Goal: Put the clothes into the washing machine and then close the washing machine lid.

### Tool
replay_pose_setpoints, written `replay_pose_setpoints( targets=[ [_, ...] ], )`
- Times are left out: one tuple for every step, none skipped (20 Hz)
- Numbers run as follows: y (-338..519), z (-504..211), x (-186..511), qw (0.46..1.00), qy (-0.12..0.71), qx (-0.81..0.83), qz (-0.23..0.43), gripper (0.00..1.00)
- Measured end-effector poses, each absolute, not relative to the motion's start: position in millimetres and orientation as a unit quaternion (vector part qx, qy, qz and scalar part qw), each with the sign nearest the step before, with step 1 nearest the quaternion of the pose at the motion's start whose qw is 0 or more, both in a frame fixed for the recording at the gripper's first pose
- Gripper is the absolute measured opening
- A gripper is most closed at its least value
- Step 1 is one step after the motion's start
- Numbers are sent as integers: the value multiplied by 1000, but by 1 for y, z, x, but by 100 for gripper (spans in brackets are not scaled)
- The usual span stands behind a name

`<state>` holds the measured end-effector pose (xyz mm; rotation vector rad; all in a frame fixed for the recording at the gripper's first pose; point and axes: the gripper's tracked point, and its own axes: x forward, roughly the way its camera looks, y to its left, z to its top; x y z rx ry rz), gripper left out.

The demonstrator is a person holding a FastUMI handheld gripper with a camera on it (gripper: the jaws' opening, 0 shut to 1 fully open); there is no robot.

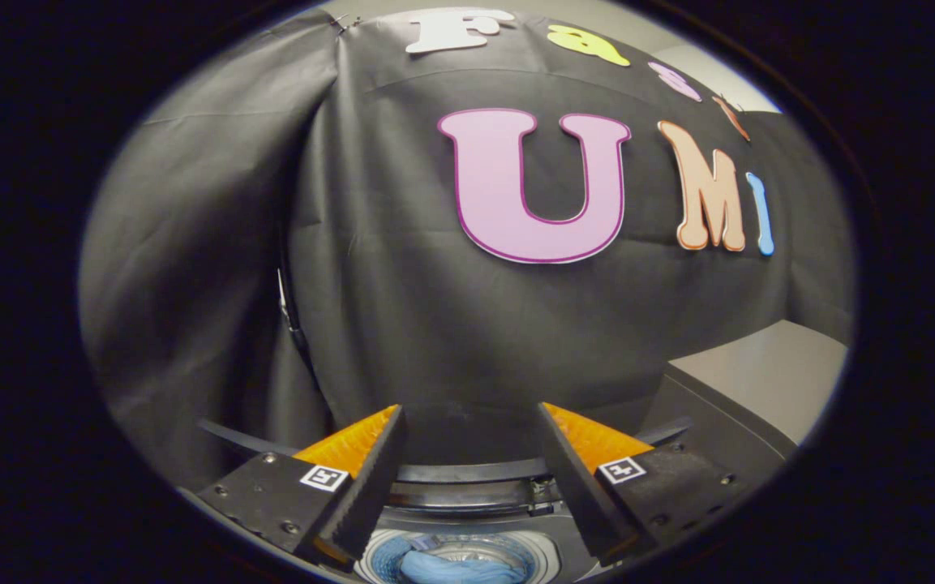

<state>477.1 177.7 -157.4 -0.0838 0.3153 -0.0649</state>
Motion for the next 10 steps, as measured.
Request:
replay_pose_setpoints(
  targets=[
    [178,-158,474,986,158,-40,-29,97],
    [178,-159,473,986,158,-40,-24,97],
    [179,-158,472,987,156,-39,-19,97],
    [179,-161,469,987,156,-36,-16,97],
    [179,-160,466,988,148,-34,-14,97],
    [180,-159,464,989,143,-34,-14,97],
    [180,-160,460,989,141,-36,-13,96],
    [180,-160,458,990,136,-36,-13,96],
    [179,-159,458,990,135,-35,-10,97],
    [179,-160,457,990,135,-34,-7,96]
  ],
)
